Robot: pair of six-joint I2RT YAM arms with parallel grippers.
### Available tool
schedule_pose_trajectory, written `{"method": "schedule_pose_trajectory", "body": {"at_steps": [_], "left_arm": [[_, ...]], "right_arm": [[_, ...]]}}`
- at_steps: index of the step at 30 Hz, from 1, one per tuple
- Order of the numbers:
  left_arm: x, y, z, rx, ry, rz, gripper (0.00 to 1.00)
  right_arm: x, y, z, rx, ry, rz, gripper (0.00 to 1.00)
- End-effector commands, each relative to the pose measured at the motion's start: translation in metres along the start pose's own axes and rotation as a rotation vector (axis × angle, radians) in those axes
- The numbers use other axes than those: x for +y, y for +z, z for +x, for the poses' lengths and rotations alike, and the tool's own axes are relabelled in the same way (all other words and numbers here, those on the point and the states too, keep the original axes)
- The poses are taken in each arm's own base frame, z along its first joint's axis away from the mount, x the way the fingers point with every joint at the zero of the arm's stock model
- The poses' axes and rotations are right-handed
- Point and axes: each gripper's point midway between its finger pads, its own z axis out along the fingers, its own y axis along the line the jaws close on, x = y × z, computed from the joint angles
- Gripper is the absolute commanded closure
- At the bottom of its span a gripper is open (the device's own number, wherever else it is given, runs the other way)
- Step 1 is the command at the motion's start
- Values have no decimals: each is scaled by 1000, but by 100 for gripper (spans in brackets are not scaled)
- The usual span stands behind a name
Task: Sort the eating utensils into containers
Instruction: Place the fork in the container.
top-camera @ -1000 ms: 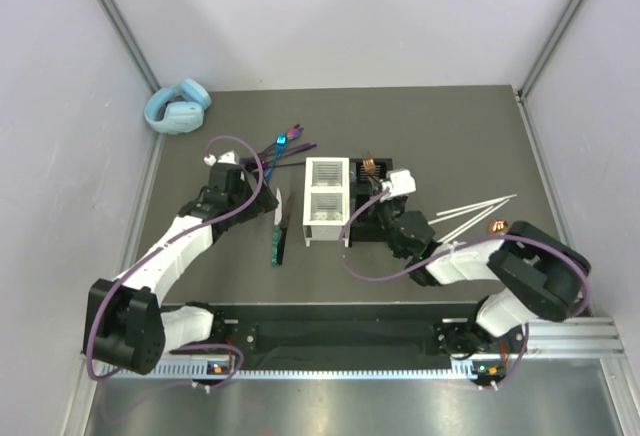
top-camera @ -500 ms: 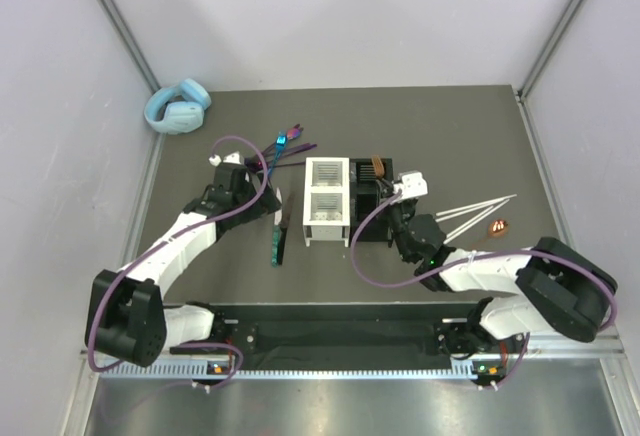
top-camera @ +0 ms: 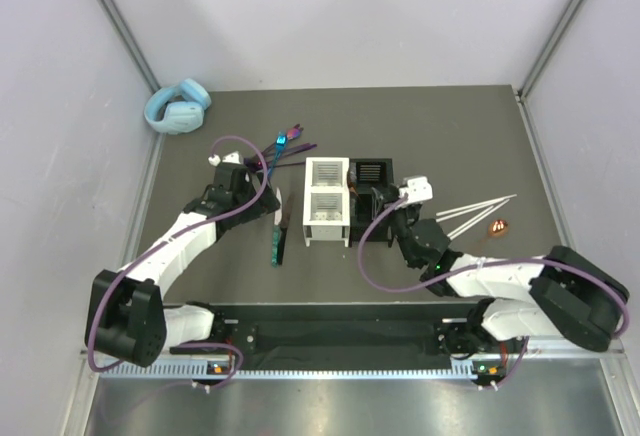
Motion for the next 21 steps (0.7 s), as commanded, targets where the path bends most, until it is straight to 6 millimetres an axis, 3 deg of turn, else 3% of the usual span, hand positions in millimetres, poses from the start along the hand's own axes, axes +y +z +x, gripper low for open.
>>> {"method": "schedule_pose_trajectory", "body": {"at_steps": [1,7,8,11,15,21], "left_arm": [[-14,-5,-18,-49,3,36,2],[-13,-6,-18,-52,6,34,2],[-13,-6,-18,-55,6,36,2],[-14,-8,-20,-59,5,38,1],[-16,-12,-23,-74,-5,45,1],[-18,-15,-28,-93,-12,48,1]], "right_arm": [[-2,-12,-17,-28,48,2,52],[-21,-23,-56,-67,66,64,44],[-32,-27,-71,-88,89,116,43],[-64,-35,-90,-41,86,293,39],[-107,-51,-96,94,140,511,35],[-141,-60,-88,322,200,681,35]]}}
